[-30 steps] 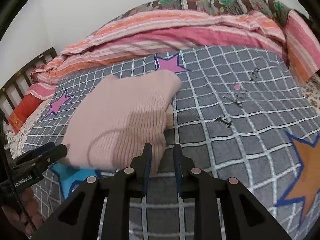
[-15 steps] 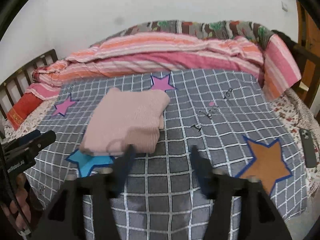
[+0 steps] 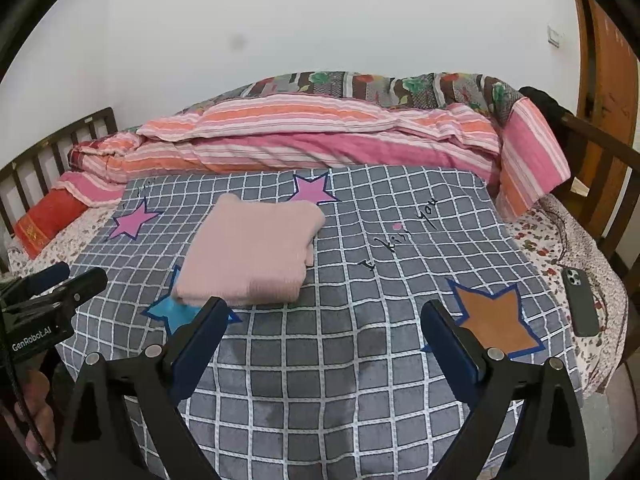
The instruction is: Fold small clothes
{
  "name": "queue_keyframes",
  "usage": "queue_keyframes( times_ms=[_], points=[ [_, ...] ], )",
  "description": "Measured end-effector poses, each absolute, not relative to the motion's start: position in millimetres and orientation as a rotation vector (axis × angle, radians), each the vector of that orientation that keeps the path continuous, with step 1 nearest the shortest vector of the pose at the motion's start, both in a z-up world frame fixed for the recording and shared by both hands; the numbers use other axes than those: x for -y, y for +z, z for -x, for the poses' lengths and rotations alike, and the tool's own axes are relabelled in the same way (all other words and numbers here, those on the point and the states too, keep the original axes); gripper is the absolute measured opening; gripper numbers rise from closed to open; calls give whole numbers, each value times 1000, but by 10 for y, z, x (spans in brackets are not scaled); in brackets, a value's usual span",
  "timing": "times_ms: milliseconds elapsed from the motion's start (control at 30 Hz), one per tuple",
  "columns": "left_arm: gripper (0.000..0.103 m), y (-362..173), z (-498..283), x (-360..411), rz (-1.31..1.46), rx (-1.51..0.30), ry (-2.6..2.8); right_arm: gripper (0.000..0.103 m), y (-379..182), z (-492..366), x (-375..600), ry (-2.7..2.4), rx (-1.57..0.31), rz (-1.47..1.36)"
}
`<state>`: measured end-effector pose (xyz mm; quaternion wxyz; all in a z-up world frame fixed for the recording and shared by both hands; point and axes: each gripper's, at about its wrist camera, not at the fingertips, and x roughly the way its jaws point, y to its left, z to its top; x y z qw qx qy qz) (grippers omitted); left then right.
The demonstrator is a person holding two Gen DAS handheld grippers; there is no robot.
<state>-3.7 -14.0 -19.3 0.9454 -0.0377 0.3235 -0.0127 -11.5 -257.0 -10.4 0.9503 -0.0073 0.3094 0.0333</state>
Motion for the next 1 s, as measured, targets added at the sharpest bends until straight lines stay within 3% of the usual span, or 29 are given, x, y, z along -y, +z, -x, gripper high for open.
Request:
queue_keyframes(
  times_ms=[1000],
  points=[
    [81,-156,85,182,67,-649,-35,96,-168,170,2603,52,-644,-11]
  ],
)
